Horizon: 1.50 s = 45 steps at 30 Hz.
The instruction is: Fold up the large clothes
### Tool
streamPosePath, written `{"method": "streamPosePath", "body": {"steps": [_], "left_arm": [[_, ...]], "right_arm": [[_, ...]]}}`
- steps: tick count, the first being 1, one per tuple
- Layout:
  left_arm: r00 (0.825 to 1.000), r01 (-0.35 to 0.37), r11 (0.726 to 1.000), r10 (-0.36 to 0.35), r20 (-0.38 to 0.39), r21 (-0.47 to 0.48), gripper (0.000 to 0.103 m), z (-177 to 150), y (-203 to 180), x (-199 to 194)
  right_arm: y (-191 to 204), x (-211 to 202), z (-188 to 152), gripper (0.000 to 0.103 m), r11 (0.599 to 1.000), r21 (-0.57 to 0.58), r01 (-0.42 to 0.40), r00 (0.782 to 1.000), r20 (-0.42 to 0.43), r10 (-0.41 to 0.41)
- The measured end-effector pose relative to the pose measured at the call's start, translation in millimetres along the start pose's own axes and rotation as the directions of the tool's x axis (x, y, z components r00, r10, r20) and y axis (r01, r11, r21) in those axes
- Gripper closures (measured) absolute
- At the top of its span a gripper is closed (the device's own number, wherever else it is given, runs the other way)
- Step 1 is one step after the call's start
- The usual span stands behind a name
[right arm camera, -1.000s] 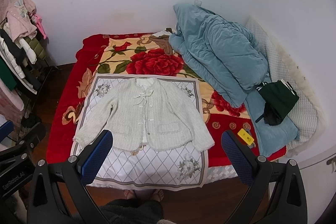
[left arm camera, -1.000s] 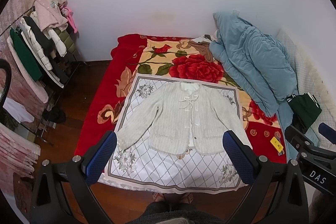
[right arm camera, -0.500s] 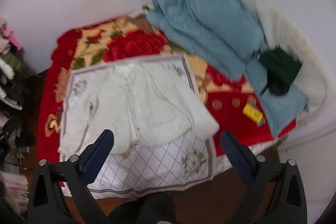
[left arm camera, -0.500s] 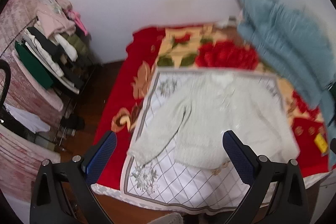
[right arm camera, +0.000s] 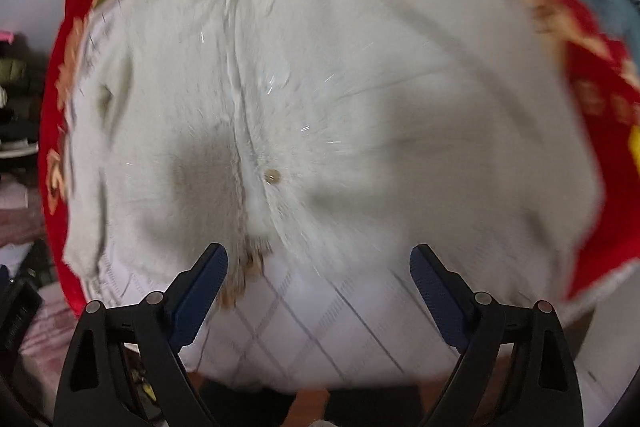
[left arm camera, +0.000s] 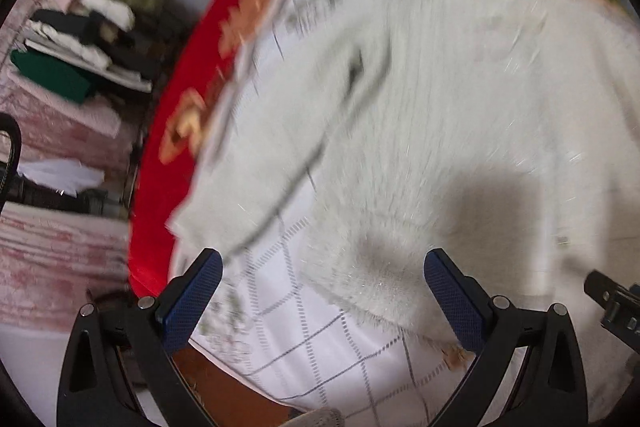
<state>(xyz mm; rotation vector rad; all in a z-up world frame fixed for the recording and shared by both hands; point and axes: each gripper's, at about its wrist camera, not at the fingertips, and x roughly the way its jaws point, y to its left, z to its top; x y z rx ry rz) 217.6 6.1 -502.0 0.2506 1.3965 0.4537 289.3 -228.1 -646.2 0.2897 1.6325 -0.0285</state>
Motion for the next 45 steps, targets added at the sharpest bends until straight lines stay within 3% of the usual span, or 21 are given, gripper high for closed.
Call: {"method": "streamPosePath", "body": {"steps": [1,2,3,5,7,8,16,19,20,22,24,27,29,32,35,36,38,40,41,42,45], "left_arm": [[1.0,0.002,1.0,-0.002,-0.024,-0.002,0.0,0.5,-5.9,15.3],[0.999,0.005,1.0,-0.005,-0.042,-0.01,0.0,0.0,-11.0,31.8],[0.999,0.006,1.0,-0.006,-0.05,-0.013,0.0,-1.0,-15.2,45.5],[0.998,0.019,1.0,-0.02,-0.062,-0.008,0.0,-2.8,-20.9,61.6],[0.997,0.033,0.999,-0.033,-0.066,0.011,0.0,-8.6,-22.1,70.0],[0.997,0.044,0.999,-0.043,-0.066,0.019,0.0,-9.8,-25.4,73.9],[0.996,0.058,0.992,-0.051,-0.07,0.113,0.0,-21.8,-41.5,64.8],[0.998,0.071,0.987,-0.069,-0.013,0.141,0.0,-7.5,-45.4,39.6],[0.996,0.08,0.985,-0.084,0.018,0.152,0.0,-1.8,-49.3,27.7],[0.991,0.092,0.98,-0.107,0.078,0.178,0.0,8.9,-63.3,5.6],[0.983,0.118,0.971,-0.143,0.112,0.207,0.0,22.7,-85.5,-10.0],[0.972,0.149,0.954,-0.19,0.14,0.259,0.0,40.3,-132.2,-26.5],[0.966,0.166,0.944,-0.214,0.144,0.286,0.0,46.3,-157.9,-30.5],[0.962,0.158,0.926,-0.222,0.158,0.343,0.0,50.6,-205.0,-34.7],[0.968,0.154,0.906,-0.217,0.123,0.393,0.0,49.3,-237.2,-32.9],[0.97,0.153,0.903,-0.214,0.112,0.401,0.0,48.1,-245.6,-35.5],[0.968,0.152,0.903,-0.218,0.123,0.401,0.0,47.0,-251.9,-39.2],[0.968,0.143,0.899,-0.215,0.132,0.413,0.0,46.6,-256.7,-41.8],[0.968,0.137,0.899,-0.21,0.136,0.416,0.0,46.8,-259.6,-44.6],[0.968,0.134,0.897,-0.209,0.138,0.42,0.0,44.6,-262.6,-48.4],[0.97,0.137,0.885,-0.211,0.12,0.445,0.0,44.5,-267.3,-58.4]], "right_arm": [[6.6,21.2,3.5,0.012,1.0,-0.018,0.023,1.0,-0.018,-0.023],[12.5,46.7,6.5,0.025,0.998,-0.04,0.046,0.998,-0.052,-0.048],[14.1,68.4,8.0,0.031,0.997,-0.046,0.061,0.994,-0.083,-0.065],[19.5,79.0,4.7,0.035,0.993,-0.061,0.105,0.994,-0.027,-0.106],[27.7,76.6,-1.9,0.059,0.988,-0.082,0.131,0.991,0.035,-0.128],[30.1,72.8,-6.1,0.091,0.989,-0.078,0.129,0.991,0.057,-0.125],[19.8,79.0,-23.3,0.091,0.996,-0.077,-0.035,0.998,-0.055,0.031],[-23.7,67.0,-14.3,0.074,0.981,0.029,-0.19,0.981,-0.031,0.191],[-44.4,55.7,-15.1,0.06,0.971,0.07,-0.227,0.974,0.016,0.226],[-82.4,32.6,-17.6,0.04,0.957,0.138,-0.255,0.966,0.087,0.245],[-132.0,15.0,-28.3,0.035,0.942,0.224,-0.252,0.966,0.125,0.228],[-199.1,-4.6,-45.6,0.035,0.896,0.338,-0.287,0.956,0.167,0.243],[-255.3,-31.3,-56.9,0.035,0.878,0.418,-0.232,0.966,0.202,0.159],[-331.6,-35.8,-89.9,0.035,0.771,0.619,-0.15,0.972,0.235,0.0],[-386.4,-20.2,-105.6,0.035,0.683,0.723,-0.101,0.969,0.226,-0.096],[-396.3,-10.6,-103.4,0.035,0.675,0.732,-0.092,0.973,0.21,-0.094],[-416.1,16.8,-95.6,0.036,0.644,0.743,-0.18,0.974,0.228,0.009],[-418.7,21.6,-87.7,0.055,0.647,0.738,-0.193,0.969,0.247,0.007],[-415.7,18.7,-84.1,0.079,0.67,0.716,-0.194,0.963,0.27,-0.01],[-412.0,13.3,-80.0,0.089,0.709,0.679,-0.193,0.955,0.296,-0.023],[-409.8,-21.5,-87.8,0.09,0.744,0.633,-0.212,0.906,0.412,-0.093]]}}
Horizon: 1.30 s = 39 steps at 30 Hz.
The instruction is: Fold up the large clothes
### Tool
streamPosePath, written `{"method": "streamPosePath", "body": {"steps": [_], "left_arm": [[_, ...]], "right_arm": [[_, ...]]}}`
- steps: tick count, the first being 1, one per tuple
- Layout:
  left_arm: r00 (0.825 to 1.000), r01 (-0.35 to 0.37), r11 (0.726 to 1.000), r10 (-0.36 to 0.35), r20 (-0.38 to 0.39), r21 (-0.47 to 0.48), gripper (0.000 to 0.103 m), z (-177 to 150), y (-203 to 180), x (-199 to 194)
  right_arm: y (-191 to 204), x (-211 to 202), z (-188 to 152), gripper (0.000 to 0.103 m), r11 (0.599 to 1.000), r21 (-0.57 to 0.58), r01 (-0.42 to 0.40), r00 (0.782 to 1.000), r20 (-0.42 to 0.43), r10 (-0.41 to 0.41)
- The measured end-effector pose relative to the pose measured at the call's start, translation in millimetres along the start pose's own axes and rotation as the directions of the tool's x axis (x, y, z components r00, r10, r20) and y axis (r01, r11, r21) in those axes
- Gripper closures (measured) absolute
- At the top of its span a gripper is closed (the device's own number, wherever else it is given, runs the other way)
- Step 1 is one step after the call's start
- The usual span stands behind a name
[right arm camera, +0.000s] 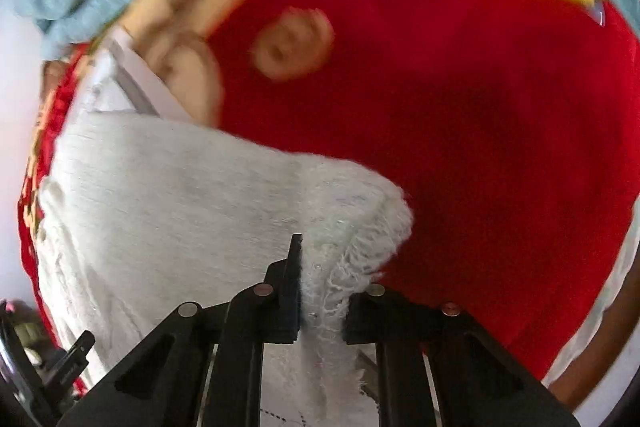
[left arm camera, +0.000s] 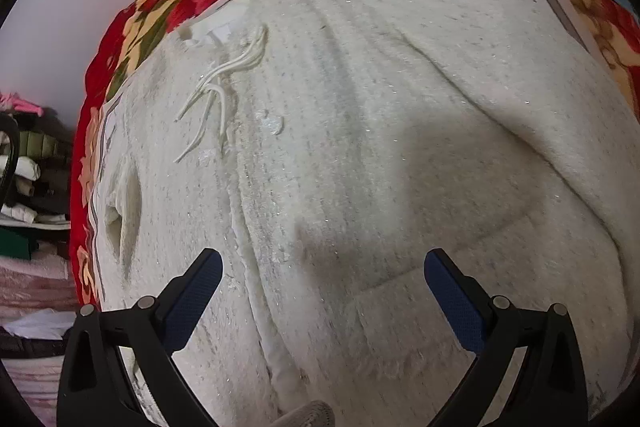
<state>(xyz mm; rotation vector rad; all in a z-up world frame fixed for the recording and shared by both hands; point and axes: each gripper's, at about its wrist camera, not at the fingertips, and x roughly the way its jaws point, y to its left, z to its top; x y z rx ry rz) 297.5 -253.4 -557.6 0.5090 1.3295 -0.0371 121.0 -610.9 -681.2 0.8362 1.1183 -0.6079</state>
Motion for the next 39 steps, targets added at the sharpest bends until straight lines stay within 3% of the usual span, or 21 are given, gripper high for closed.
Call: {"method": "streamPosePath", "body": {"steps": [5,7,9,11,14,17,20,21,26,28,29,30,31,33,39], "left_arm": [[0.996,0.091,0.995,-0.09,0.014,-0.027,0.0,10.8,2.4,-29.9],[0.991,0.129,0.99,-0.128,0.025,-0.05,0.0,12.8,-1.1,-32.0],[0.991,0.135,0.99,-0.134,0.004,-0.039,0.0,14.1,-8.4,-21.5],[0.99,0.138,0.99,-0.138,-0.009,-0.043,0.0,12.8,-14.0,-9.2],[0.986,0.153,0.987,-0.155,-0.057,-0.047,0.0,8.3,-21.2,19.4],[0.983,0.158,0.985,-0.163,-0.087,-0.064,0.0,5.5,-22.9,46.4],[0.978,0.191,0.977,-0.198,-0.069,-0.096,0.0,7.9,-19.3,57.7],[0.977,0.196,0.975,-0.203,-0.069,-0.101,0.0,9.4,-18.3,59.1],[0.981,0.181,0.977,-0.188,-0.049,-0.114,0.0,21.0,-6.9,51.1],[0.987,0.152,0.981,-0.157,-0.027,-0.123,0.0,25.1,0.3,46.7],[0.992,0.124,0.984,-0.127,-0.016,-0.129,0.0,27.9,5.3,44.5],[0.995,0.101,0.985,-0.103,-0.008,-0.139,0.0,30.6,11.2,42.3],[0.996,0.088,0.985,-0.09,-0.001,-0.148,0.0,32.6,16.5,40.3],[0.999,0.046,0.982,-0.044,0.015,-0.182,0.0,36.9,34.5,33.9],[0.999,-0.028,0.943,0.041,0.031,-0.33,0.0,33.9,101.3,22.4]], "right_arm": [[9.6,-61.9,34.3,0.089,0.999,-0.035,-0.011,0.971,0.237,0.019],[20.6,-46.3,55.1,0.078,0.999,-0.049,0.002,0.98,0.199,0.008],[10.2,-21.8,62.4,0.043,1.0,-0.003,0.007,0.997,0.082,-0.007],[-4.9,-11.8,62.7,0.032,0.998,0.07,-0.001,0.999,0.035,-0.001],[-24.5,-35.7,31.0,0.032,0.987,0.156,-0.041,0.997,0.074,0.03],[-29.8,-28.6,-3.0,0.032,0.94,0.297,-0.169,0.985,0.029,0.168],[-26.2,20.3,-18.8,0.032,0.872,0.396,-0.287,0.946,-0.025,0.323],[-25.1,44.0,-21.3,0.032,0.83,0.437,-0.347,0.92,-0.015,0.392],[-19.7,89.7,-13.8,0.034,0.66,0.559,-0.502,0.857,0.22,0.466],[-8.2,93.6,-8.3,0.056,0.623,0.559,-0.547,0.831,0.274,0.484],[0.6,97.4,-4.6,0.087,0.616,0.554,-0.56,0.822,0.275,0.5],[9.1,99.1,-0.6,0.098,0.622,0.549,-0.558,0.823,0.271,0.499],[15.9,95.4,1.3,0.098,0.638,0.539,-0.55,0.83,0.272,0.486],[40.6,77.4,12.4,0.098,0.706,0.471,-0.528,0.849,0.268,0.456],[144.7,-10.5,45.6,0.098,0.849,0.165,-0.502,0.852,0.267,0.451]]}}
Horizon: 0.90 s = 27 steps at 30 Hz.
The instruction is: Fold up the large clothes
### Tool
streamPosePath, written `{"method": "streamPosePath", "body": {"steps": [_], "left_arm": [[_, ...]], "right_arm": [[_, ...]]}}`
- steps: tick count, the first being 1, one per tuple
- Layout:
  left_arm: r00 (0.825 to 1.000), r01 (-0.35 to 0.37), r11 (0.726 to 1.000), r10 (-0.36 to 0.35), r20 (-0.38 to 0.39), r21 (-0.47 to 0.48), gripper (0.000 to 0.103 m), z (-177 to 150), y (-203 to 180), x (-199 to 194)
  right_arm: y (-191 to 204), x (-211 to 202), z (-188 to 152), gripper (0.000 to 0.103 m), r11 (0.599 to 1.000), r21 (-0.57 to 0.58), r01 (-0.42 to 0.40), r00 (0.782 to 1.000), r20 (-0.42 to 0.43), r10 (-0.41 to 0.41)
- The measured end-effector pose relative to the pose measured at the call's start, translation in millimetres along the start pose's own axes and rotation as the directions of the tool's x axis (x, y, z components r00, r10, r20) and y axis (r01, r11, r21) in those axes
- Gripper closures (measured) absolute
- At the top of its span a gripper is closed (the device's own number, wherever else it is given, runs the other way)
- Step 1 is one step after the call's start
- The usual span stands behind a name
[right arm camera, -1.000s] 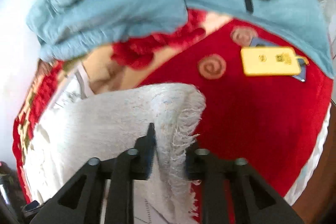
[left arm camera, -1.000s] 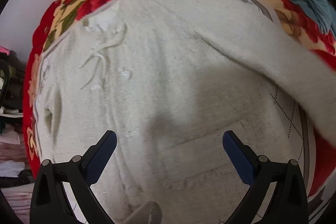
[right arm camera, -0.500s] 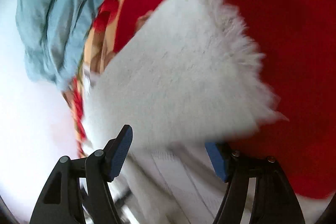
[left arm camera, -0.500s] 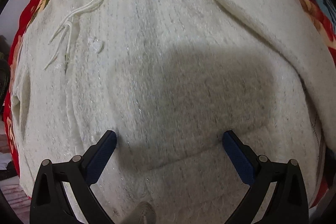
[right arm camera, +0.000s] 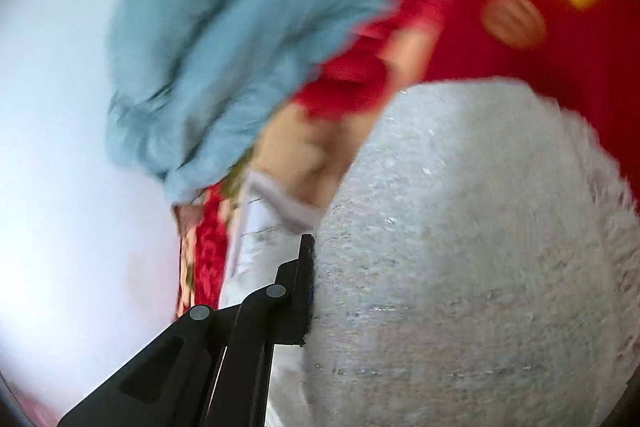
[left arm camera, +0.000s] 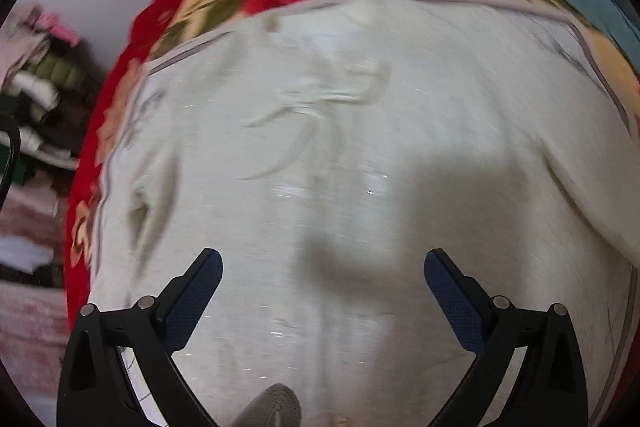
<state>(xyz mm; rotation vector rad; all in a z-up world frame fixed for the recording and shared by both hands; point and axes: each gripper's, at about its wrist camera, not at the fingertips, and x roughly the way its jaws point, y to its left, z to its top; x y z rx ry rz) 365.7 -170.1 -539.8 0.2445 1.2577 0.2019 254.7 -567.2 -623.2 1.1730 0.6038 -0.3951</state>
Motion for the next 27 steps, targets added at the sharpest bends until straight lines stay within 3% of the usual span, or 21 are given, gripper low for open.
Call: {"method": "streamPosePath", "body": {"steps": [5,8,11,13,15,17,18,19,20,21,22,23,24,25,26,27], "left_arm": [[0.998,-0.039,0.993,0.033,-0.047,-0.114,0.0,0.8,55.8,13.3],[0.996,-0.07,0.981,0.058,-0.072,-0.183,0.0,-7.3,98.6,23.2],[0.991,-0.104,0.963,0.08,-0.104,-0.249,0.0,-17.1,141.5,37.1],[0.988,-0.128,0.95,0.097,-0.121,-0.284,0.0,-25.2,167.7,44.5],[0.983,-0.154,0.938,0.114,-0.144,-0.309,0.0,-34.3,192.2,55.0],[0.978,-0.178,0.928,0.128,-0.167,-0.327,0.0,-44.3,212.3,64.9],[0.975,-0.184,0.926,0.131,-0.178,-0.329,0.0,-47.9,217.8,67.3],[0.973,-0.19,0.924,0.133,-0.188,-0.33,0.0,-51.5,224.2,70.0],[0.972,-0.193,0.923,0.134,-0.193,-0.332,0.0,-54.8,230.4,71.8],[0.972,-0.192,0.923,0.131,-0.196,-0.332,0.0,-57.4,236.0,72.6],[0.972,-0.188,0.924,0.126,-0.197,-0.334,0.0,-59.1,240.4,71.8],[0.974,-0.18,0.924,0.119,-0.194,-0.337,0.0,-58.9,242.7,68.8],[0.976,-0.168,0.925,0.108,-0.187,-0.342,0.0,-57.9,245.0,65.3],[0.98,-0.152,0.926,0.094,-0.177,-0.346,0.0,-55.0,245.4,60.6],[0.983,-0.136,0.928,0.081,-0.167,-0.348,0.0,-51.7,242.2,55.8],[0.986,-0.117,0.93,0.067,-0.151,-0.349,0.0,-46.7,240.1,51.3]], "right_arm": [[130.4,20.0,-31.4,0.098,0.96,-0.278,-0.03,0.995,-0.095,0.003],[207.2,53.5,-85.2,0.098,0.891,-0.448,-0.07,0.983,-0.182,-0.015],[268.9,99.5,-163.3,0.098,0.805,-0.578,-0.134,0.955,-0.292,-0.051],[300.6,133.6,-228.3,0.098,0.726,-0.663,-0.184,0.925,-0.367,-0.101],[330.5,173.6,-306.6,0.098,0.6,-0.766,-0.233,0.889,-0.418,-0.188],[332.7,198.5,-374.3,0.098,0.487,-0.831,-0.27,0.853,-0.441,-0.279],[332.4,218.6,-416.9,0.098,0.413,-0.865,-0.285,0.827,-0.439,-0.351],[322.7,231.8,-438.6,0.098,0.372,-0.88,-0.296,0.801,-0.441,-0.405],[313.0,249.6,-464.2,0.096,0.331,-0.891,-0.311,0.759,-0.443,-0.477],[303.2,257.8,-476.9,0.091,0.324,-0.891,-0.319,0.731,-0.449,-0.514],[292.9,264.5,-482.4,0.088,0.344,-0.879,-0.329,0.7,-0.472,-0.536],[287.5,265.3,-481.6,0.08,0.392,-0.855,-0.341,0.672,-0.513,-0.535],[286.3,261.1,-470.9,0.063,0.441,-0.833,-0.334,0.662,-0.54,-0.52],[286.5,254.2,-459.7,0.054,0.48,-0.812,-0.332,0.659,-0.564,-0.497],[286.6,239.5,-440.3,0.039,0.534,-0.779,-0.329,0.669,-0.592,-0.45],[285.6,226.4,-423.4,0.038,0.572,-0.755,-0.321,0.685,-0.602,-0.41]]}}
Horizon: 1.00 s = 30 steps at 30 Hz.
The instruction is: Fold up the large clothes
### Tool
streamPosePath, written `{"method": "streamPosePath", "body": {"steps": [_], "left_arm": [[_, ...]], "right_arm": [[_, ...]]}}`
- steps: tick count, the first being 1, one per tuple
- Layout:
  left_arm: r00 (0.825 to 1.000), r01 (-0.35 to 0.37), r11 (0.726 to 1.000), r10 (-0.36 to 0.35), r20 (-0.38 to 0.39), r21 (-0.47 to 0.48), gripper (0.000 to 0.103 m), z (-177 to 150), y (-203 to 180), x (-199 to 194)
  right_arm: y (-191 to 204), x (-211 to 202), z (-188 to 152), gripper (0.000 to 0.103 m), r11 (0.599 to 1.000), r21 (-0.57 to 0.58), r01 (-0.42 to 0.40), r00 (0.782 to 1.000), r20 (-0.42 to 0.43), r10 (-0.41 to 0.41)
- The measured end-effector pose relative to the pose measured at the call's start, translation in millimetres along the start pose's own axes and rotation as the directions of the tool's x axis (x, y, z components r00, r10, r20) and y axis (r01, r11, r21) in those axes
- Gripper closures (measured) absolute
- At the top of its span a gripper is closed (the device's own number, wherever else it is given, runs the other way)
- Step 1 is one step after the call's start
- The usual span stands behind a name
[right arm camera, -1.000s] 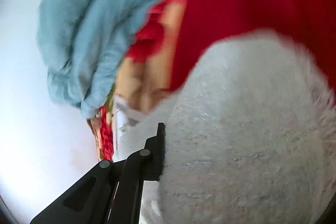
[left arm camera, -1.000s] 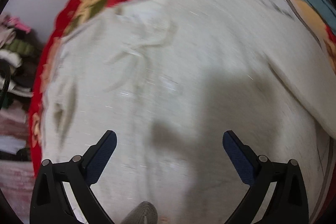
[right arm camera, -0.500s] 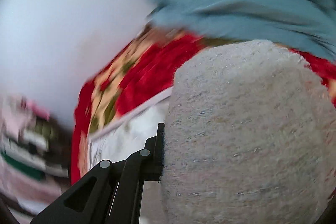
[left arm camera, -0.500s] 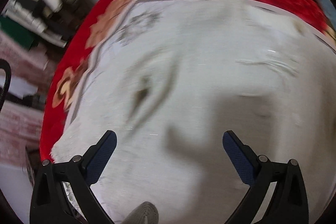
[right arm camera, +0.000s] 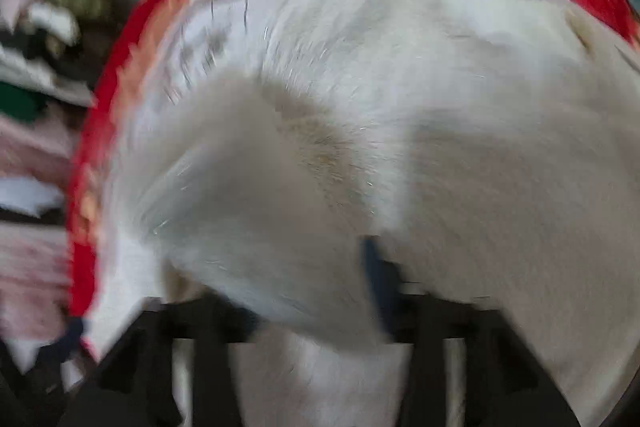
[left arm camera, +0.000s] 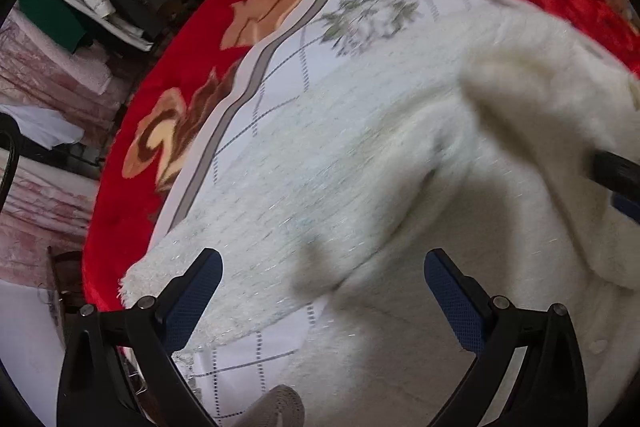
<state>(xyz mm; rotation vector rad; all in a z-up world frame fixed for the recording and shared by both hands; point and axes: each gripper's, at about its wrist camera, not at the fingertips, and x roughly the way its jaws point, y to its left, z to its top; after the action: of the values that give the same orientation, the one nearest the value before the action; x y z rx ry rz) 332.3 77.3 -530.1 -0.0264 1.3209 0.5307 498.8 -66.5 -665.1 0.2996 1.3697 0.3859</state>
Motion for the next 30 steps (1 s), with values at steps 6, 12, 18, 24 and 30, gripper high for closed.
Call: {"method": "streamPosePath", "body": {"steps": [6,12,18,24,30], "left_arm": [[0.996,0.07,0.996,-0.073,0.042,0.051,0.0,24.0,-43.3,-14.3],[0.997,0.045,0.991,-0.053,0.063,0.122,0.0,35.0,-85.5,-4.2],[0.995,0.005,0.985,-0.022,0.098,0.175,0.0,41.1,-109.7,3.0],[0.998,-0.03,0.981,0.018,0.064,0.193,0.0,45.3,-128.0,25.0],[0.994,-0.05,0.99,0.036,0.106,0.131,0.0,37.7,-101.2,6.9]], "right_arm": [[-126.8,-112.8,-48.4,0.038,0.919,0.393,0.01,0.987,0.142,-0.072],[-274.0,-96.1,-88.6,0.059,0.686,0.69,-0.229,0.971,0.215,0.107],[-353.2,-106.2,-129.3,0.061,0.394,0.792,-0.466,0.857,0.514,-0.02],[-309.0,-114.9,-135.1,0.06,0.528,0.814,-0.243,0.948,0.314,-0.048],[-191.7,-90.8,-108.0,0.059,0.767,0.592,-0.247,0.967,0.2,0.157]]}}
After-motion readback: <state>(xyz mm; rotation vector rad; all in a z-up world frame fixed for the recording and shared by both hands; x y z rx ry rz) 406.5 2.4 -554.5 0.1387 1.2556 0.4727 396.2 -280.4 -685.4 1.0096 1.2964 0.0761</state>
